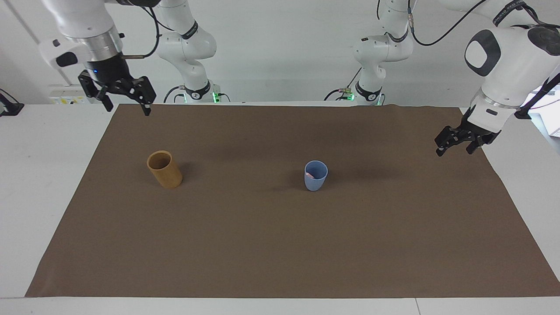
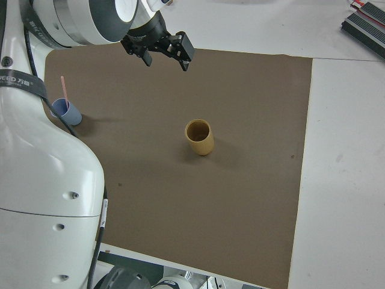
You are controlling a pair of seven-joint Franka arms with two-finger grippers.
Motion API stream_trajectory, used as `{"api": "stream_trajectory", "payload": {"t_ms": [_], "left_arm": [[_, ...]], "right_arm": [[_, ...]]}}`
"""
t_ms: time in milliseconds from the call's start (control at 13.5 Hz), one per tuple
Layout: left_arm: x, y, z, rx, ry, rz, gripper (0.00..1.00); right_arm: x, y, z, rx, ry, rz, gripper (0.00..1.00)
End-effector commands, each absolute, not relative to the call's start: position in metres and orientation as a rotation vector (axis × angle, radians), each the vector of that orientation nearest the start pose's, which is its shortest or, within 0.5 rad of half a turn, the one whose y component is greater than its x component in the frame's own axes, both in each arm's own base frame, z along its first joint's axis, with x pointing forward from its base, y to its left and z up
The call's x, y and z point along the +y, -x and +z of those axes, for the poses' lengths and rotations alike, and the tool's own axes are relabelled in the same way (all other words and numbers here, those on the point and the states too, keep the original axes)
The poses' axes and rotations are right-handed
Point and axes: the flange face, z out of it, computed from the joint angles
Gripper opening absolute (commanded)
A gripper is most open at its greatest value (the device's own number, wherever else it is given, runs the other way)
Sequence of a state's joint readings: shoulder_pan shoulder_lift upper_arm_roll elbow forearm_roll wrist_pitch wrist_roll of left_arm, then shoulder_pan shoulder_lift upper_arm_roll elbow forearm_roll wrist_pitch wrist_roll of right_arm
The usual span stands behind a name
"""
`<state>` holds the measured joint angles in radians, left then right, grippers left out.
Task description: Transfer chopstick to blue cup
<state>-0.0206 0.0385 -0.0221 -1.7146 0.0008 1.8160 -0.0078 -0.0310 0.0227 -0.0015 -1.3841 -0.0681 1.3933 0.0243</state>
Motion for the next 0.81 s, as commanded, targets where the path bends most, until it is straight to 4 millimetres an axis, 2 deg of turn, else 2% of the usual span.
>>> {"api": "stream_trajectory", "payload": {"t_ms": [0, 74, 148, 222, 370, 741], "left_arm": [[-0.024, -0.582, 0.559, 0.063, 3.126, -0.085, 0.99], [-0.024, -0.582, 0.559, 0.063, 3.124, -0.085, 0.99], [-0.024, -0.582, 0.559, 0.063, 3.126, -0.085, 0.99], [-0.024, -0.582, 0.559, 0.063, 3.124, -0.085, 0.99], [-0.024, -0.582, 0.559, 0.063, 3.124, -0.085, 0.99], [-0.024, -0.582, 0.559, 0.063, 3.124, -0.085, 0.99]], "right_arm": [[-0.042, -0.528, 0.676, 0.059, 3.191, 0.092, 0.99], [-0.048, -0.520, 0.667, 0.030, 3.189, 0.136, 0.99], [-0.050, -0.521, 0.671, -0.006, 3.200, 0.124, 0.99], [-0.048, -0.521, 0.668, -0.013, 3.202, 0.134, 0.99], [-0.042, -0.506, 0.668, -0.028, 3.207, 0.137, 0.99], [-0.053, -0.510, 0.661, 0.000, 3.185, 0.127, 0.99]]}}
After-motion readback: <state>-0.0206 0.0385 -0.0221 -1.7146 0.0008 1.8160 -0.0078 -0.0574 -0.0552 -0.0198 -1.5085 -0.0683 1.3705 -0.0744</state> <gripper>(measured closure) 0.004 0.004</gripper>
